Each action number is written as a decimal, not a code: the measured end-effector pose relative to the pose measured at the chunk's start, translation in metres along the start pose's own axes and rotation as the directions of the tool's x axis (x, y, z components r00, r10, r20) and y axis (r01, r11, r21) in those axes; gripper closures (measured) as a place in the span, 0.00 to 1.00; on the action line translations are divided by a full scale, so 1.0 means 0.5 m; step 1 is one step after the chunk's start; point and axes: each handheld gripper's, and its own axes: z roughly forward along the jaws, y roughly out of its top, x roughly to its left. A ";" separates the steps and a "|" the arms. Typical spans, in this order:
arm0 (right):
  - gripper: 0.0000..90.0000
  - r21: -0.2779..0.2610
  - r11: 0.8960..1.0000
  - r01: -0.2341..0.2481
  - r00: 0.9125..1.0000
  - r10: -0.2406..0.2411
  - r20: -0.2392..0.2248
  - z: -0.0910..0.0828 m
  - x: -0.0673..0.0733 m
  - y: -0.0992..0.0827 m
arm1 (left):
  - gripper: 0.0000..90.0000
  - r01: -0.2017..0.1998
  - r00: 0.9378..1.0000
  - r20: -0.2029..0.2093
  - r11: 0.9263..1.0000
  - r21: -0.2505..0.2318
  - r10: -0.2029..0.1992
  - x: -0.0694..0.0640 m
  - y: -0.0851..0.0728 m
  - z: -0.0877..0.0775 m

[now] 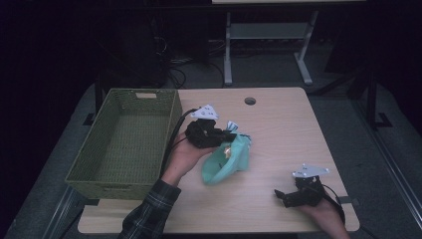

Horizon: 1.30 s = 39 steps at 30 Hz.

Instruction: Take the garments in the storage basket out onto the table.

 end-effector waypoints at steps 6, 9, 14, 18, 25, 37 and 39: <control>0.00 0.000 1.000 0.001 1.000 -0.001 0.000 0.000 0.000 0.000 | 0.93 0.014 1.000 0.003 1.000 0.019 -0.014 -0.005 -0.025 0.023; 0.00 0.000 1.000 0.000 1.000 0.000 0.000 0.000 0.000 0.000 | 0.93 0.013 1.000 0.006 0.999 0.041 -0.014 -0.010 -0.040 0.037; 0.00 0.000 1.000 0.001 1.000 -0.001 -0.001 0.000 0.000 0.000 | 0.93 0.009 1.000 0.009 0.998 0.068 -0.010 -0.014 -0.060 0.058; 0.00 0.000 1.000 0.001 1.000 -0.001 -0.001 0.000 0.000 0.000 | 0.93 0.004 1.000 0.017 0.996 0.088 -0.005 -0.020 -0.074 0.076; 0.00 0.000 1.000 0.002 1.000 -0.002 -0.001 0.000 0.000 0.000 | 0.92 -0.011 0.999 0.037 0.989 0.149 0.006 -0.036 -0.104 0.113; 0.00 0.000 1.000 0.001 1.000 -0.001 -0.001 0.000 0.000 0.000 | 0.92 0.012 0.999 0.048 0.973 0.228 -0.023 -0.041 -0.165 0.162; 0.00 0.000 1.000 0.001 1.000 -0.001 0.000 0.000 0.000 0.000 | 0.92 0.010 0.998 0.052 0.972 0.233 -0.023 -0.040 -0.171 0.168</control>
